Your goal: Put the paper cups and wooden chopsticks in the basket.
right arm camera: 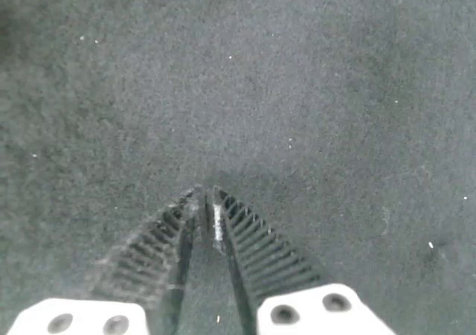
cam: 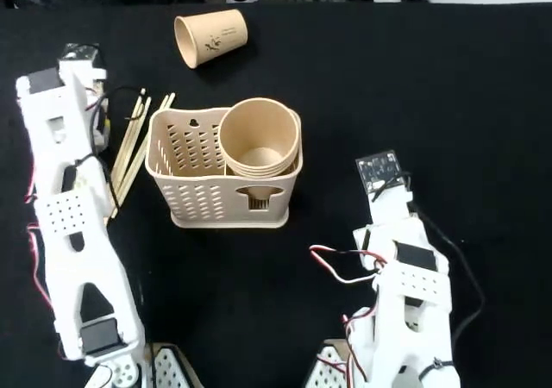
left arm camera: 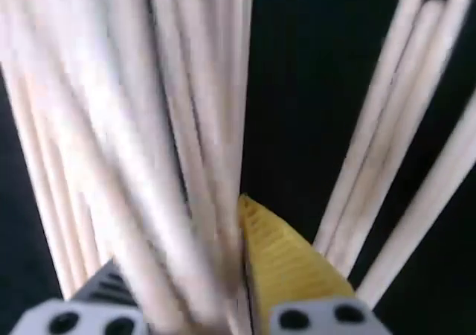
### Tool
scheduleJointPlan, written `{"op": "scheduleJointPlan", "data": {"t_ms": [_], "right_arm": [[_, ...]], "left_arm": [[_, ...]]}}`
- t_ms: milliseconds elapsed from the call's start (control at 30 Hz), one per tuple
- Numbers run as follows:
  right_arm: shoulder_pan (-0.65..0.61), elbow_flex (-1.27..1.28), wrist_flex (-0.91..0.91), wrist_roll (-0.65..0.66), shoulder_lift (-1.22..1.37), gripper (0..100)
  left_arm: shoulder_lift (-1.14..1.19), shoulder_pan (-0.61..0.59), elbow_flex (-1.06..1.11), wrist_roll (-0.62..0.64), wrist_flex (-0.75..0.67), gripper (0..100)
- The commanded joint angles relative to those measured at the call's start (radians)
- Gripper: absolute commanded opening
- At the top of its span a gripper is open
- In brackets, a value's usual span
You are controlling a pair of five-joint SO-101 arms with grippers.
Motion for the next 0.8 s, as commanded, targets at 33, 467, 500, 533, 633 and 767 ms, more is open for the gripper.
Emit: {"op": "scheduleJointPlan", "data": {"t_ms": [33, 467, 500, 533, 633, 767], "right_arm": [[-0.011, -0.002, -0.015, 0.008, -0.013, 1.2], [-0.011, -0.002, -0.015, 0.008, -0.013, 1.2], [-0.011, -0.002, -0.015, 0.008, -0.013, 1.2], [-0.011, -0.002, -0.015, 0.008, -0.013, 1.2], [-0.011, -0.002, -0.015, 0.008, -0.013, 1.2], [-0.011, -0.002, -0.015, 0.008, -0.013, 1.2]], "left_arm": [[0.032, 0.022, -0.128, 0.002, 0.038, 3], [-0.315, 0.035, 0.128, 0.043, 0.040, 3], [-0.362, 0.038, 0.166, 0.043, 0.040, 3], [-0.410, 0.039, 0.205, 0.043, 0.040, 3], [-0.554, 0.041, 0.309, 0.043, 0.038, 3], [-0.707, 0.041, 0.400, 0.044, 0.034, 3]]}}
